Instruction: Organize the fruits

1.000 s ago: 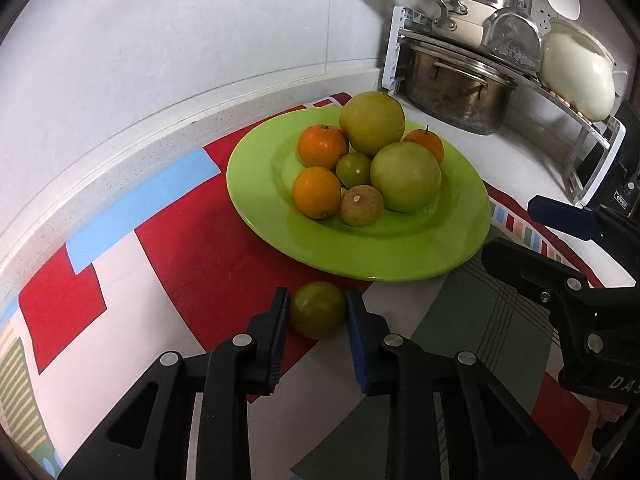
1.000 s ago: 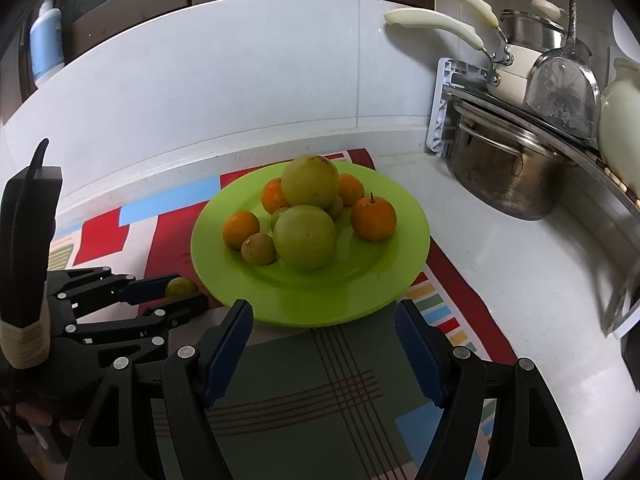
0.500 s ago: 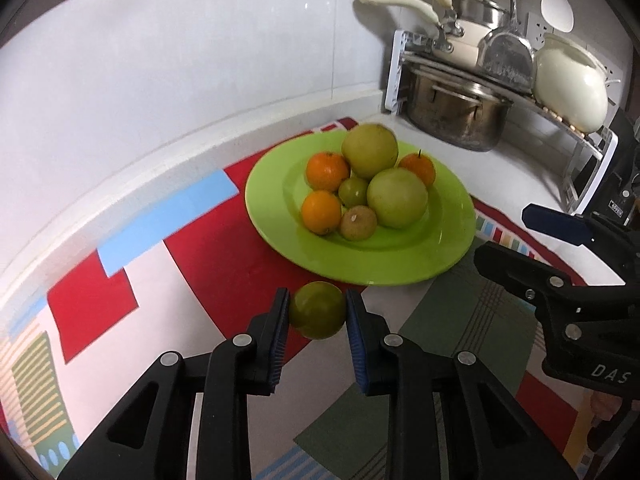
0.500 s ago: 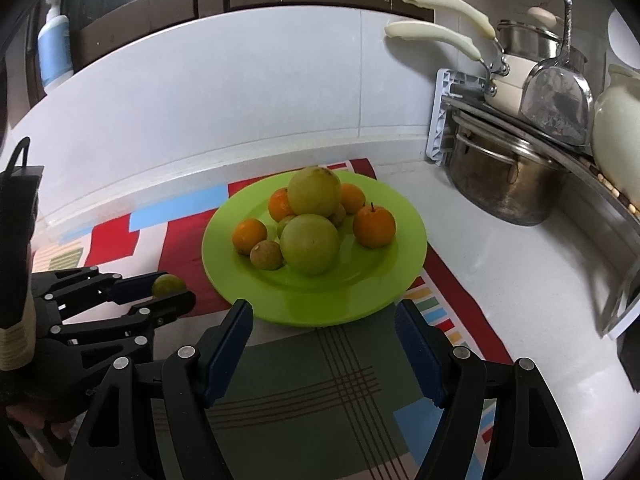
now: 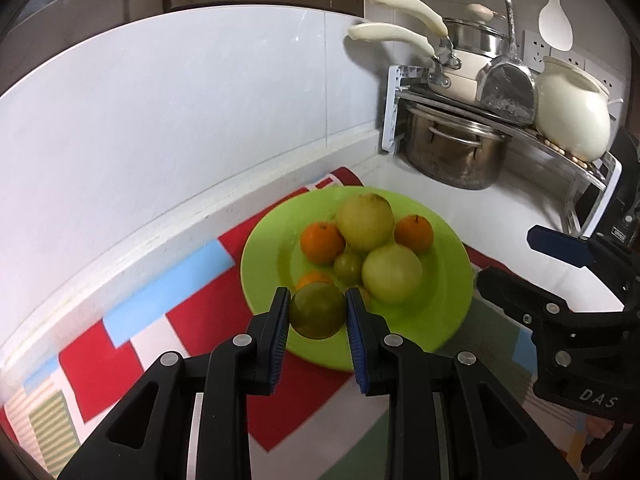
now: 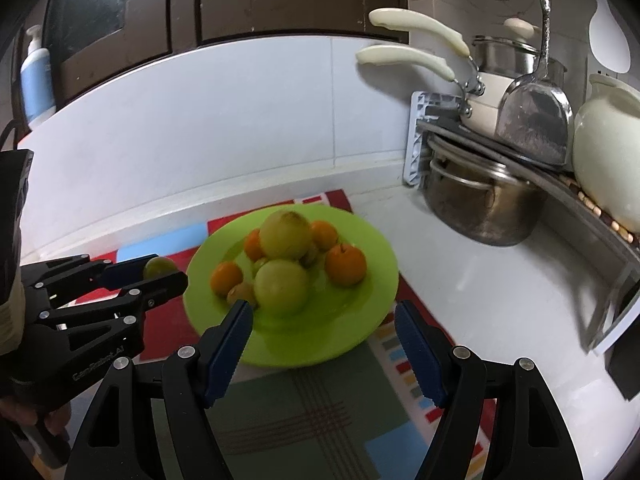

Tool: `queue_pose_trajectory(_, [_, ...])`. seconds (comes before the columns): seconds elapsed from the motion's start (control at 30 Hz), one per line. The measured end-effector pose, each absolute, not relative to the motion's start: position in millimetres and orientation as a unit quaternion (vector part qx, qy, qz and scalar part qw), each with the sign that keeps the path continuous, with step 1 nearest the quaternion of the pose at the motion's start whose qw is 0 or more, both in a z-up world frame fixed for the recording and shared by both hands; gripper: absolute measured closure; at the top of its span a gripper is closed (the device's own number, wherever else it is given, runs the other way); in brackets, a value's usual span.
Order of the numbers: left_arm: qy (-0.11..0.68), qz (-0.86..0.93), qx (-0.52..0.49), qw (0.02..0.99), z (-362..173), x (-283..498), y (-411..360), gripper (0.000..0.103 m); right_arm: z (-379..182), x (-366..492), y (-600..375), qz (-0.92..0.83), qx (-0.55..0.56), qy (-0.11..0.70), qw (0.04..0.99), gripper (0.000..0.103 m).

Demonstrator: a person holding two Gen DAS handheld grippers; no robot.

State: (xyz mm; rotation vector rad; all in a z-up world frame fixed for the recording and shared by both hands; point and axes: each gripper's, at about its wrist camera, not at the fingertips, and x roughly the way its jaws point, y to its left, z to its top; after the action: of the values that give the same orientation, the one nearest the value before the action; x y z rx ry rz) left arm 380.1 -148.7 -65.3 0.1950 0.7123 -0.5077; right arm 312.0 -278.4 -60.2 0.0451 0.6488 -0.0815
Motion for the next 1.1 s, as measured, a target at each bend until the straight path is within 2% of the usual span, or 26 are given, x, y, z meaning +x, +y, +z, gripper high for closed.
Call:
queue_pose_trajectory(0.5, [0.356,-0.248,0.098,0.896,-79.6,425.4,-175.5,0.075,-60.6,342.5,-293.6,-0.058,0.020,0.312,0.948,0.029])
queue_pose_trajectory(0.6, [0.353,-0.246,0.103,0.897,-79.6,424.3,-176.8,0.066,-62.8,344.1,-296.1,-0.061,0.022,0.315,0.947,0.029])
queue_pose_trajectory(0.67, [0.354,-0.247,0.104,0.896,-78.3,421.3,-175.6,0.066,-62.9,342.9,-297.3,-0.062,0.024,0.316,0.946,0.029])
queue_pose_trajectory(0.73, [0.354,-0.243,0.103,0.897,-76.1,417.4,-172.5,0.060,-61.7,339.3,-297.4,-0.064,0.024,0.315,0.947,0.029])
queue_pose_trajectory(1.1, [0.344,-0.189,0.099,0.915,-42.7,354.6,-136.5,0.044,-47.8,297.8,-292.7,-0.057,0.038,0.313,0.947,0.029])
